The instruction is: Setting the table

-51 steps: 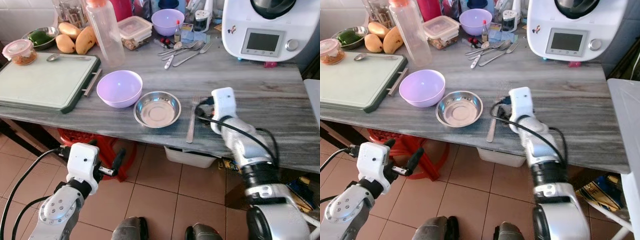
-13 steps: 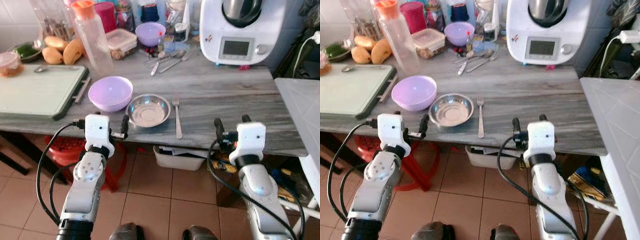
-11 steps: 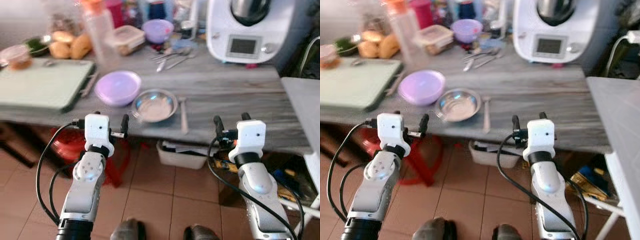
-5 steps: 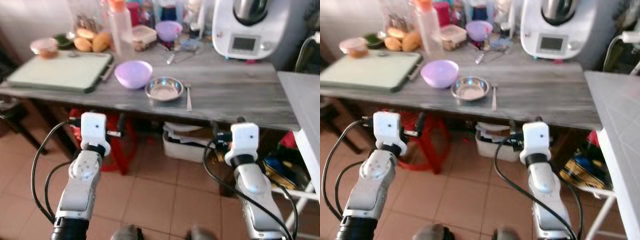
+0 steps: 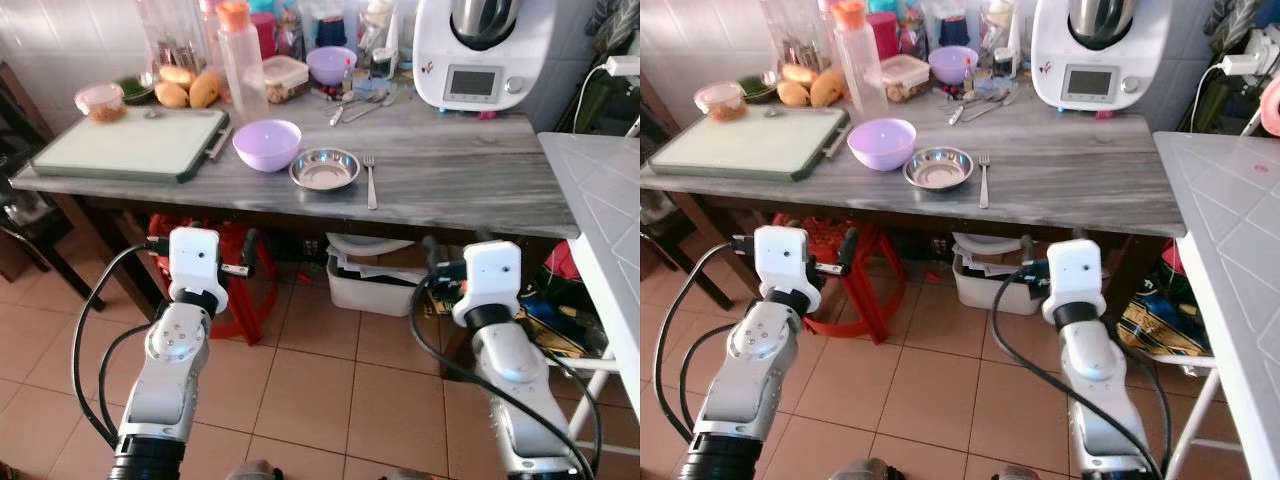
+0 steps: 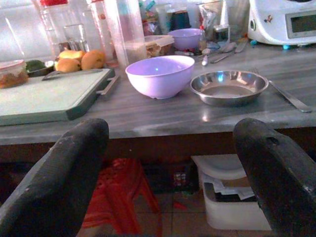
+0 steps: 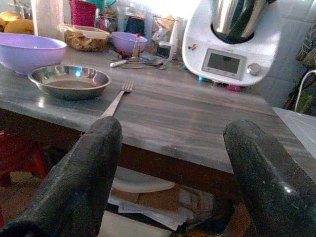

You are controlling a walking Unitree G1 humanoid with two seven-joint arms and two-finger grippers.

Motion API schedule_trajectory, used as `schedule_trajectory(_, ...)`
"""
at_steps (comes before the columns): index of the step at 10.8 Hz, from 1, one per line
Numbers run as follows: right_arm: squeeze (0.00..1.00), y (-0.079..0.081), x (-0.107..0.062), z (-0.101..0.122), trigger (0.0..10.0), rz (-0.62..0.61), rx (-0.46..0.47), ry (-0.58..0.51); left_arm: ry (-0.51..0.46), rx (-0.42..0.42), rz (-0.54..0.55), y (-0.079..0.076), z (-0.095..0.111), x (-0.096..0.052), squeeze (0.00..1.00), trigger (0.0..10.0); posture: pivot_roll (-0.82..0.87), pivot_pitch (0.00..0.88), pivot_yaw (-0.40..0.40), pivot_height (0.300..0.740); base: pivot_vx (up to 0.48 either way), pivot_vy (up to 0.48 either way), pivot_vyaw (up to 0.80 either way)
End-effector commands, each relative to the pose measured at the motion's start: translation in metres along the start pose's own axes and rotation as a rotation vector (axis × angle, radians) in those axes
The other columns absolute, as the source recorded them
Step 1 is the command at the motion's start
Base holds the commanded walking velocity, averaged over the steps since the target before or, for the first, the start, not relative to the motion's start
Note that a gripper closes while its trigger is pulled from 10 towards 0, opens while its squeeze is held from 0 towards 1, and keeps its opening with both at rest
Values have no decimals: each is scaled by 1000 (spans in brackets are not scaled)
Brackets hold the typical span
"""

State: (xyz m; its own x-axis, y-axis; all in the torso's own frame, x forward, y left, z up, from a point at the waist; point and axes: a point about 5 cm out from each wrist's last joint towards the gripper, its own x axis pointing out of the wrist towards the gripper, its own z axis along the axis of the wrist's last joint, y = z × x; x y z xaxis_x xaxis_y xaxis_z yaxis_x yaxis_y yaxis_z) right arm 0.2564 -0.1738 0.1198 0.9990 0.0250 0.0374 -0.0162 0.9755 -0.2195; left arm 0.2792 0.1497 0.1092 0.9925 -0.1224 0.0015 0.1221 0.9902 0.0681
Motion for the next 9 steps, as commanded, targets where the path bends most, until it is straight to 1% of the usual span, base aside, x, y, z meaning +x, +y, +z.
schedule_trajectory(1, 0, -1, 2, 2, 10000, 0, -3, -10, -11, 5, 8, 2, 2, -1, 0, 10000, -36, 0, 68, 740, 0, 0, 0)
schedule_trajectory(2, 0, -2, 1, -1, 10000, -10, 14, 14, -12, -11, -1, 1, 2, -1, 0, 10000, -36, 0, 68, 740, 0, 0, 0)
schedule_trajectory(3, 0, -2, -2, -12, 10000, -19, 20, 87, -7, -28, -3, 0, -2, -6, 0, 10000, -43, 0, 72, 740, 0, 0, 0)
schedule_trajectory(4, 0, -5, -5, -19, 10000, -39, 10, 121, -2, -32, -15, -5, -5, -9, 0, 10000, -47, 0, 70, 740, 0, 0, 0)
schedule_trajectory(5, 0, -5, -6, -23, 10000, -46, 37, 148, -1, -37, -19, -8, -4, -8, 0, 10000, -53, 0, 68, 740, 0, 0, 0)
schedule_trajectory(6, 0, -7, -5, -20, 10000, -45, 43, 133, -1, -48, -7, -9, -3, -5, 0, 10000, -56, 0, 66, 740, 0, 0, 0)
schedule_trajectory(7, 0, -9, -4, -17, 10000, -45, 33, 116, -4, -41, -4, -8, -2, -3, 0, 10000, -56, 0, 64, 740, 0, 0, 0)
schedule_trajectory(8, 0, -9, 0, -13, 10000, -42, 33, 108, -10, -46, -23, -9, -1, -2, 0, 10000, -57, 0, 63, 740, 0, 0, 0)
schedule_trajectory(9, 0, -6, 0, -10, 10000, -11, 46, 90, -18, -52, -47, -10, 1, -2, 0, 10000, -58, 0, 62, 740, 0, 0, 0)
